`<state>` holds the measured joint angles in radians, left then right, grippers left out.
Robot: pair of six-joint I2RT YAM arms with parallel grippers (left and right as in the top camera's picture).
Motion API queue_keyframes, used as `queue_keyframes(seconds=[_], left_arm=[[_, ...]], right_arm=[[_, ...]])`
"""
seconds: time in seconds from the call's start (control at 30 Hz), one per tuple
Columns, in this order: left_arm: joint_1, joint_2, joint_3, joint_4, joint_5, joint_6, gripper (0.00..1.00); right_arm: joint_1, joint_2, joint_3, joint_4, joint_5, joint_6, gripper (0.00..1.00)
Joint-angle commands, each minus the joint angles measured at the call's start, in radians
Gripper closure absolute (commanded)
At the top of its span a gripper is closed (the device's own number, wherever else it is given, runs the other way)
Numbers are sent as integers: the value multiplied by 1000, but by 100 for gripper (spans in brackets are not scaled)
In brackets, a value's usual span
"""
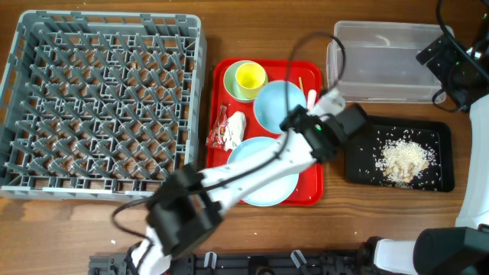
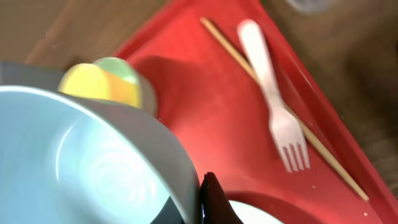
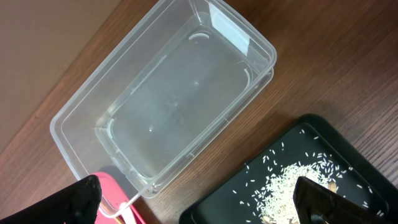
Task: Sort waste into correct bins and load items into the dishwasher rack
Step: 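Lift the blue bowl with the left gripper toward the dish rack, then place the blue bowl upside down in the rack and release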
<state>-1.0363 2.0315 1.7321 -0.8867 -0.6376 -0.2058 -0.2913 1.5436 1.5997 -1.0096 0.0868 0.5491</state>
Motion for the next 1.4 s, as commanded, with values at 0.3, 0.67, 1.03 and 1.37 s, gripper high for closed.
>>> queue_keyframes(seconds=[0.3,0.67,1.03,1.37], left_arm=[[549,-336,-4,-17,373,-101,96],[1080,-275,-4,44,996,-102,96],[1407,-101,-4,135,1467,-141,96],[1517,59,-4,164,1872,-139,96]], right_arm=[[2,9,9,0,1,3,0],[2,9,9,0,2,3,1],[2,9,9,0,2,3,0],[2,9,9,0,1,3,0]])
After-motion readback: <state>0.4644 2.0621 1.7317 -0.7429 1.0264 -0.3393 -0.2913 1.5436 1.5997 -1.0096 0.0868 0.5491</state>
